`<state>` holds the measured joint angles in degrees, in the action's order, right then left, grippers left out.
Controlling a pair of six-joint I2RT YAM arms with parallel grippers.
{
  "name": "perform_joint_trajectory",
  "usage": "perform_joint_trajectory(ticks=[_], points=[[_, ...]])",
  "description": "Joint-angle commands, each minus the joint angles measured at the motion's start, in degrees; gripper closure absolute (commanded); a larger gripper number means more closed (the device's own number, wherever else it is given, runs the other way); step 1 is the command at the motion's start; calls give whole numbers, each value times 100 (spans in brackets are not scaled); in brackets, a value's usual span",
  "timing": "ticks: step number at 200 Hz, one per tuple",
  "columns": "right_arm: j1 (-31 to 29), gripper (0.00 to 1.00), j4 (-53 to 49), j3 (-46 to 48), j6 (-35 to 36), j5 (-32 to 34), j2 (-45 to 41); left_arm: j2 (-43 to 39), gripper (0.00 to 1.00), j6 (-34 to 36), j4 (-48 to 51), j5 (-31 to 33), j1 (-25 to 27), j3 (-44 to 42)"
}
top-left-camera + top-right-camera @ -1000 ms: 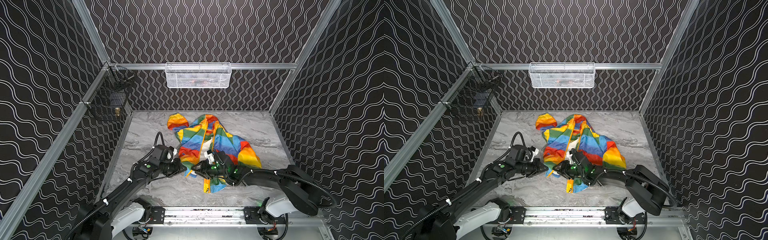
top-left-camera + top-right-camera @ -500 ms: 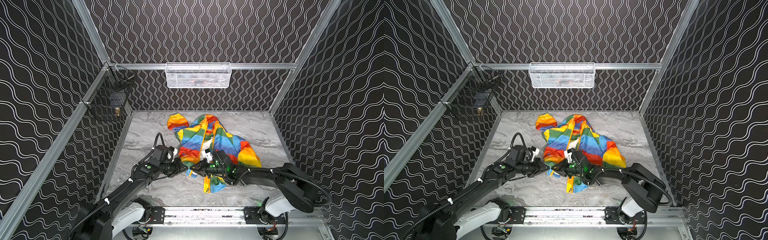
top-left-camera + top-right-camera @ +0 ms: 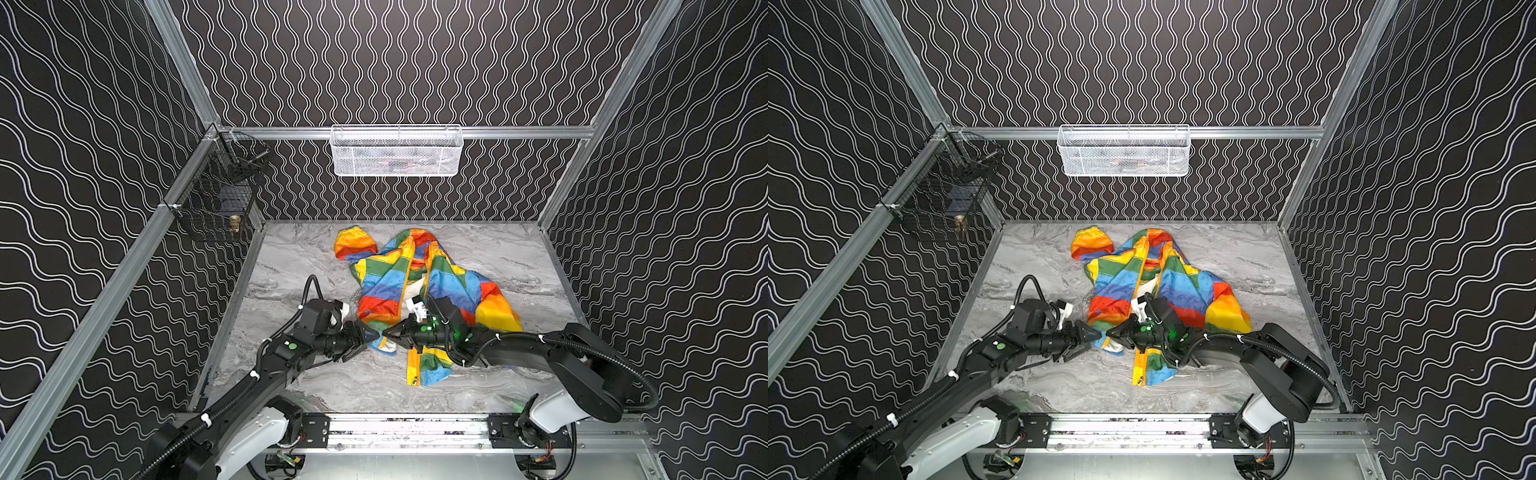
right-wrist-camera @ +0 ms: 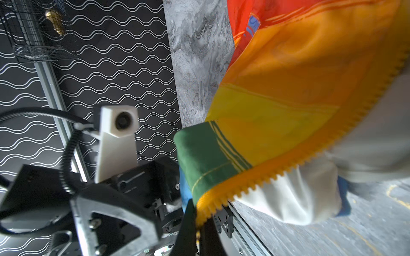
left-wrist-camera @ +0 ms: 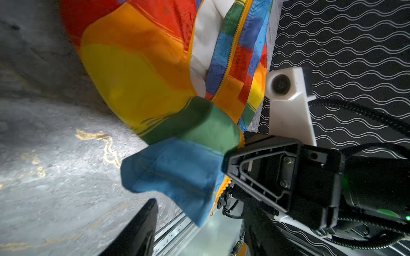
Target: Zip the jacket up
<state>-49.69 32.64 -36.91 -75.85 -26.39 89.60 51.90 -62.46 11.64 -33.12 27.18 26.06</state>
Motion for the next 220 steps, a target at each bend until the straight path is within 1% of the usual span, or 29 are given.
perform_joint_trajectory(ticks=[1, 24, 43, 60, 81, 105, 141, 188, 220], points=[[16, 100, 150, -93, -34, -97, 97, -208, 35, -812, -765, 96, 107, -291], [29, 100, 295, -115, -113, -153, 202, -450, 34, -1091, -871, 392, 308, -437], [30, 100, 427, -98, -185, -190, 269, -549, 33, -1399, -1249, 550, 443, -604], [30, 100, 543, -60, -248, -217, 309, -421, 34, -1595, -1687, 635, 549, -727], [30, 100, 643, -7, -313, -234, 296, -169, 34, -1619, -1999, 723, 680, -779], [71, 100, 758, 116, -382, -243, 241, 67, 37, -1548, -2235, 775, 719, -801], [126, 100, 751, 235, -382, -286, 113, 125, 38, -1374, -2297, 921, 728, -728], [227, 100, 479, 319, -211, -327, -68, 569, 44, -1061, -2430, 773, 731, -621], [341, 100, 465, 421, -194, -397, -131, 532, 48, -933, -2579, 766, 730, -593]])
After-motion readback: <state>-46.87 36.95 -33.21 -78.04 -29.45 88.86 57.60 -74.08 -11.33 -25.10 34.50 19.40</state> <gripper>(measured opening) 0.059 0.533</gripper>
